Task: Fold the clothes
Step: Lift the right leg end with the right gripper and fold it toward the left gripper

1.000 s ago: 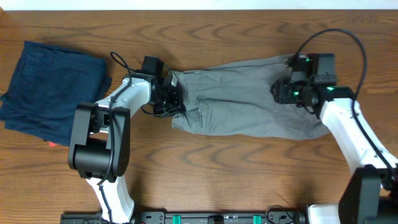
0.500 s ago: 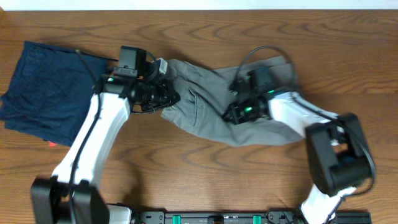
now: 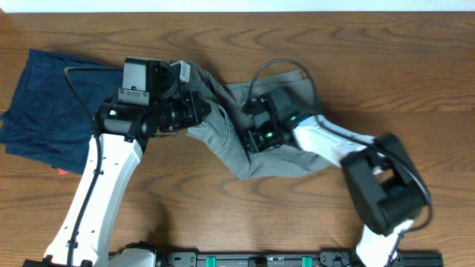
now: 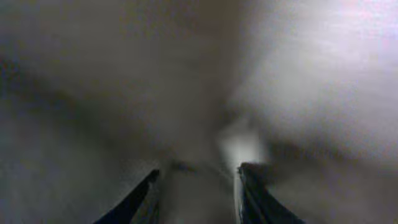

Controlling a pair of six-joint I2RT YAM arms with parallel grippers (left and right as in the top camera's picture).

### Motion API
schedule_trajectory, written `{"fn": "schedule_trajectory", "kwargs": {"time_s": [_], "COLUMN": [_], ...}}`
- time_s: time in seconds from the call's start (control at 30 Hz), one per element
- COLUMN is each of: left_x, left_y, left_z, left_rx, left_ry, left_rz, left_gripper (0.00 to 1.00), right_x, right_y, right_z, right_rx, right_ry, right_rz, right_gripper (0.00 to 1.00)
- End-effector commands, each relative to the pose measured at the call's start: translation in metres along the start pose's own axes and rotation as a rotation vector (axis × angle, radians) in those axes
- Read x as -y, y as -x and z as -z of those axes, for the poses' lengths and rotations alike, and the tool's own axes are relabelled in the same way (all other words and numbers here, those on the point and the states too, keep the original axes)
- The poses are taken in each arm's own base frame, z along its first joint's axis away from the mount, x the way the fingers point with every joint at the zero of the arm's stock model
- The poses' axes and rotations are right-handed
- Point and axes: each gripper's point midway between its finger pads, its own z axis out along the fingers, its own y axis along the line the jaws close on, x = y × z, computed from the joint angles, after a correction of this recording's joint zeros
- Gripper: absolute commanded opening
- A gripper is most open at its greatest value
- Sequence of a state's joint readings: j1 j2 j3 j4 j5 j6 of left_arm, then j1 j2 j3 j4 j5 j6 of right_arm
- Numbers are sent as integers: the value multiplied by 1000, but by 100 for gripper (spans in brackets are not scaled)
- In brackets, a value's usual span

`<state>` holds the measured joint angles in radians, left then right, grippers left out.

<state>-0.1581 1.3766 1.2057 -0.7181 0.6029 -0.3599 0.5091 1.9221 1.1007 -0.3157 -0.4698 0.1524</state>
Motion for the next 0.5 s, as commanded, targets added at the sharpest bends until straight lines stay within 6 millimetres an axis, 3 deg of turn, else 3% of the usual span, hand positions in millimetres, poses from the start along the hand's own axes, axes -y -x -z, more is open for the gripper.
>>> {"fn": "schedule_trajectory", "kwargs": {"time_s": [0.0, 0.13, 0.2, 0.3, 0.47], "left_x": [5, 2, 1, 1, 12], "left_y": [2, -2, -2, -3, -10], "left_z": [6, 4, 3, 1, -7], "left_rx": [10, 1, -3, -9, -35], "left_ry": [-16, -8, -8, -7, -23], "left_rz": [-5, 2, 4, 4, -27], "left_gripper": [6, 6, 6, 6, 6], "right_x": [44, 91, 114, 140, 156], "right_y": [48, 39, 22, -13, -48], "right_z": [79, 140, 155, 159, 138], "right_rx": [185, 220, 181, 86, -1], "right_ry": [-212, -342, -377, -397, -386], "right_rz": [-34, -122, -164, -231, -289], "right_gripper": [38, 43, 43, 41, 41]}}
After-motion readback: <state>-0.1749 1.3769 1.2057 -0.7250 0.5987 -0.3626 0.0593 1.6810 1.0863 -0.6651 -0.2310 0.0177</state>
